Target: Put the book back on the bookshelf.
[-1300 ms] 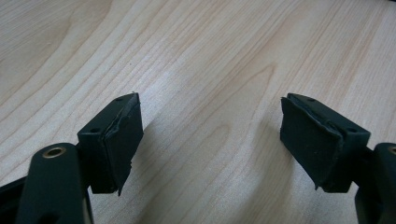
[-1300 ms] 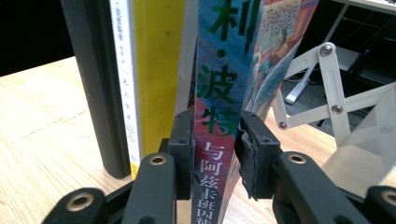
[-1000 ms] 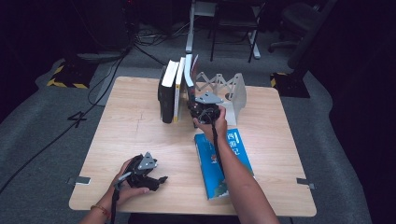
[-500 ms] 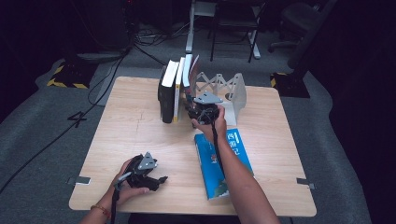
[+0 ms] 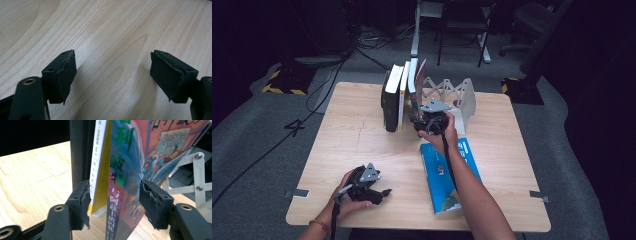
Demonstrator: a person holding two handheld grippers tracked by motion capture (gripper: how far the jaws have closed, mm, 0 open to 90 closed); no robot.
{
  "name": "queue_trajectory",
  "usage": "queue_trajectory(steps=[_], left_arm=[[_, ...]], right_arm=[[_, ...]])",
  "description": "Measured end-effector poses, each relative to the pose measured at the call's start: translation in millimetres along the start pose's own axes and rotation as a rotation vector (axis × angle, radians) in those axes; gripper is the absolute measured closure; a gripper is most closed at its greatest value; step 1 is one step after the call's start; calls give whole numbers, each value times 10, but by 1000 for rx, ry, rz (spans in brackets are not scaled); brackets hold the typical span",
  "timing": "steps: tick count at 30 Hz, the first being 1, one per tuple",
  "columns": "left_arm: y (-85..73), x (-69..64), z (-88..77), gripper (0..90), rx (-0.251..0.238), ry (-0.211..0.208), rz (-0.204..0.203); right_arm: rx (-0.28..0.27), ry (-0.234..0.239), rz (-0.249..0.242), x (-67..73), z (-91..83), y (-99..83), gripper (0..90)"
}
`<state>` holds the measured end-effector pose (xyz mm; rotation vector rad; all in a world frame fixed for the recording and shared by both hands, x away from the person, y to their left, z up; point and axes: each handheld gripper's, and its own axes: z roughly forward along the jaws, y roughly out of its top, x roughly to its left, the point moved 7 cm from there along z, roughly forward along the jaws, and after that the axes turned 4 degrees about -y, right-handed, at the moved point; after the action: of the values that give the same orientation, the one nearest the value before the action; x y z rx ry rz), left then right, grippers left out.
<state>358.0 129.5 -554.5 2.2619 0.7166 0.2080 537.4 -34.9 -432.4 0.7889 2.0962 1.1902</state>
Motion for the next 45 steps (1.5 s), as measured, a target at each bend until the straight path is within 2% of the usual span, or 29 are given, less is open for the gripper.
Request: queue_trajectory(steps=[2,5,11,18,20,26,30,34,39,45], left_arm=[[0,0,0,215,1,-1,0],[0,0,0,215,1,0,0],[2,0,4,214,0,-2,-1],[3,3,5,212,1,-3,1],[3,3,5,212,1,-3,1],[3,3,6,212,1,-2,2],[3,3,6,212,1,-2,2],[3,3,6,211,2,0,3],[5,0,8,211,0,3,1],[6,-2,9,209,1,4,0]], right_arm=[[4,8,4,-2,-45,-18,401],[16,9,-18,-24,-133,-46,391],[15,29,-16,-67,-330,-76,384],[39,37,-51,-95,-513,-147,364],[39,25,-75,-118,-597,-158,364],[58,39,-105,-133,-808,-211,351],[79,42,-131,-152,-952,-308,334],[83,52,-116,-183,-1127,-444,334],[88,74,-125,-170,-1375,-630,334],[98,77,-130,-178,-1630,-856,338]])
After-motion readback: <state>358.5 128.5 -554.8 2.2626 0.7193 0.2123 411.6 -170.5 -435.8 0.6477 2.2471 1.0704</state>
